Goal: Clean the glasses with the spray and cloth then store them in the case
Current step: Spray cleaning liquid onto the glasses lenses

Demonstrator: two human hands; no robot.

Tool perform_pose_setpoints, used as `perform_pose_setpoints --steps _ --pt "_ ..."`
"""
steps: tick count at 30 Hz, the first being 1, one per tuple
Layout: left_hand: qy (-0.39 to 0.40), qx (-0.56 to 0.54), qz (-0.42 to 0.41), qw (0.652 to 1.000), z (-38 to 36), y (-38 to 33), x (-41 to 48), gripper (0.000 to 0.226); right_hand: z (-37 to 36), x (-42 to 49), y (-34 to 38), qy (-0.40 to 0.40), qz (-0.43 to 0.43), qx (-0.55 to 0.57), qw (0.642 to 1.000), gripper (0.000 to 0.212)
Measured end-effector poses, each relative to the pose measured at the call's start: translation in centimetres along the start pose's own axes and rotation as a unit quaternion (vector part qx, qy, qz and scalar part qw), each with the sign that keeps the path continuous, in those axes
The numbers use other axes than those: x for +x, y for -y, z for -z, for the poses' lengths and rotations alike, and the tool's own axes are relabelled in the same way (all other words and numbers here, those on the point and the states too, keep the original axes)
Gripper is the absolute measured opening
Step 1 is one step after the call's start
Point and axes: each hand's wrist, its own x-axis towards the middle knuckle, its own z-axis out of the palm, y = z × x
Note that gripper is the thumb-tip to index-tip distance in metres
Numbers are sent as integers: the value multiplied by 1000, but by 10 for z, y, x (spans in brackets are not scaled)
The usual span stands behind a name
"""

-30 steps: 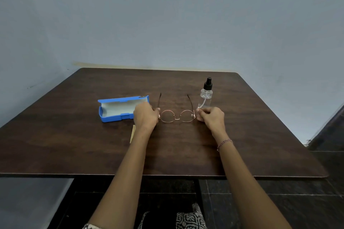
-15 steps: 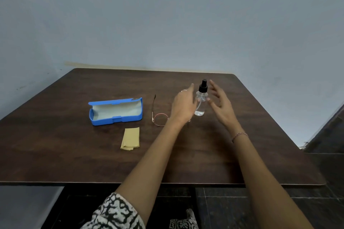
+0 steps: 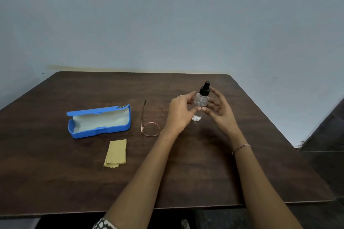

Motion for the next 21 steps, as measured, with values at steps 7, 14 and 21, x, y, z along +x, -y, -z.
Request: perform_pose_setpoints --steps 7,14,21 --pt "-4 -122 -42 992 5 -5 -6 51 8 -1 5 -6 -20 153 988 56" --pt "-10 -82 -55 995 10 -2 -10 55 -6 -6 11 -6 25 93 995 72" --pt "-11 -80 -76 994 3 -8 -17 44 -20 -7 12 -61 108 -13 992 83"
